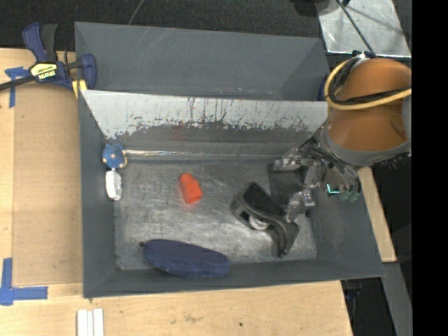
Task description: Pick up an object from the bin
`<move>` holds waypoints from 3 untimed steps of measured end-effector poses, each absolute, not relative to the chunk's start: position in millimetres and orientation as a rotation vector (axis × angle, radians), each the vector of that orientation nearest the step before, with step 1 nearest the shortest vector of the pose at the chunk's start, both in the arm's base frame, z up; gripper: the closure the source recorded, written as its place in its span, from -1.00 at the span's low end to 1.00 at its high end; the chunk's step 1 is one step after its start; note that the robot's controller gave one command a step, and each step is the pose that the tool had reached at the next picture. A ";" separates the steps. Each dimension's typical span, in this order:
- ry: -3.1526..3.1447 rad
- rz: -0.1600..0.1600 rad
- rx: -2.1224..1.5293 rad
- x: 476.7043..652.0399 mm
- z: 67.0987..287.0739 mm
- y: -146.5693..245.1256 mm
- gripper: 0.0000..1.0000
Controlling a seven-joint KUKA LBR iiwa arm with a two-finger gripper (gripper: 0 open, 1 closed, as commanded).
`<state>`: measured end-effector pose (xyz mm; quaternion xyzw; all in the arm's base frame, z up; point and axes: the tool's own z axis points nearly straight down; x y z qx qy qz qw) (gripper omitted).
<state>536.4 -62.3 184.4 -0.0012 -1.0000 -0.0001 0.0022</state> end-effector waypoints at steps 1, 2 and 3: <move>-3.133 0.001 0.292 541.7 102.6 -53.3 -1.00; -3.135 0.003 0.162 547.6 89.9 -53.1 -1.00; -3.129 0.004 0.161 546.9 90.2 -54.0 1.00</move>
Offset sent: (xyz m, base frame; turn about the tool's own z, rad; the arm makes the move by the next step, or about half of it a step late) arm 0.0039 0.0090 -0.0806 -0.1894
